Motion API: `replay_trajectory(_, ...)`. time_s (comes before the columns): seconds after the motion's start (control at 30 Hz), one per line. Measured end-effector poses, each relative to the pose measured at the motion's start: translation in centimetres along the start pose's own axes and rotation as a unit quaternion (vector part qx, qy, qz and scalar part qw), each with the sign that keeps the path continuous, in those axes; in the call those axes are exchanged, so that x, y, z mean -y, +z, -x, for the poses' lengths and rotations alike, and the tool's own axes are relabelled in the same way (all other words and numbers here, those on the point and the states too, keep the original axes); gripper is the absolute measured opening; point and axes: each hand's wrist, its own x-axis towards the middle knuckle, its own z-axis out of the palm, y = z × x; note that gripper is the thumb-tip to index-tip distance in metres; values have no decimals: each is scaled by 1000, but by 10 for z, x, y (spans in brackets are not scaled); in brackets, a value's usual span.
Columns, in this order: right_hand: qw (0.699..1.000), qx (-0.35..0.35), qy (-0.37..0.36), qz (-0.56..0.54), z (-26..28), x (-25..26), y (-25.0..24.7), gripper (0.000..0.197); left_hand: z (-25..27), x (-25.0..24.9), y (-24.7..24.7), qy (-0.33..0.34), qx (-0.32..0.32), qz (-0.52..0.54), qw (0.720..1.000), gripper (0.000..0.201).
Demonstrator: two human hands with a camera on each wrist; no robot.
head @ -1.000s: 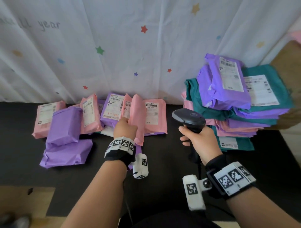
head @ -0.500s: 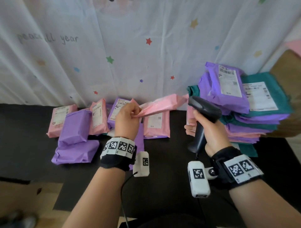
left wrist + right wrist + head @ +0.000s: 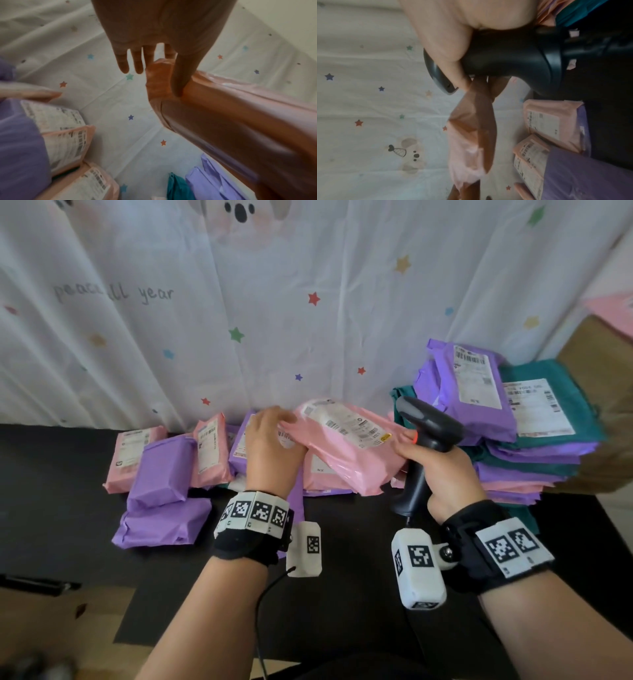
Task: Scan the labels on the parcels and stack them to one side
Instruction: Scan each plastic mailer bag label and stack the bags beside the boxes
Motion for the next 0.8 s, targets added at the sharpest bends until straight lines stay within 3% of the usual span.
replay_trajectory(0.07,999,-14,-37,0,5,-2,5,17,-1,-1,-1,-123,-15,74,990,36)
replay_trajectory(0.1,998,-25,-60,4,7,-2,7,18,-2,-2,-1,-196,10,116,974,39)
replay_trajectory(0.17,994,-41,-98,29,11,-3,11,19,-3,-2,0,-327,107,215,914,40)
replay_trajectory(0.23,988,-58,-129,60,13,-2,12,27,-2,-2,2,-379,147,284,869,36)
replay_trajectory(0.27,984,-66,-145,85,13,-1,12,28,-2,-2,3,-378,129,274,875,38)
replay_trajectory(0.33,969,-58,-177,162,13,4,11,24,-1,1,5,-315,48,187,929,45)
replay_trajectory(0.4,946,-31,-202,251,14,8,8,16,0,2,4,-217,-21,72,973,55)
replay_trajectory(0.47,925,-11,-209,316,14,12,3,11,0,-1,3,-89,-16,-15,996,61)
replay_trajectory(0.53,908,15,-205,364,17,16,1,10,-2,-6,6,-16,90,-30,995,69)
replay_trajectory(0.6,891,41,-208,402,21,17,2,14,-5,-11,8,-14,225,-50,973,78)
replay_trajectory(0.67,878,47,-219,422,25,16,2,26,-8,-12,10,-41,348,-75,933,78)
replay_trajectory(0.73,880,43,-221,418,25,14,0,34,-8,-11,10,-58,423,-97,899,56)
replay_trajectory(0.8,885,26,-221,410,24,11,-2,35,-5,-6,10,-58,437,-107,891,24)
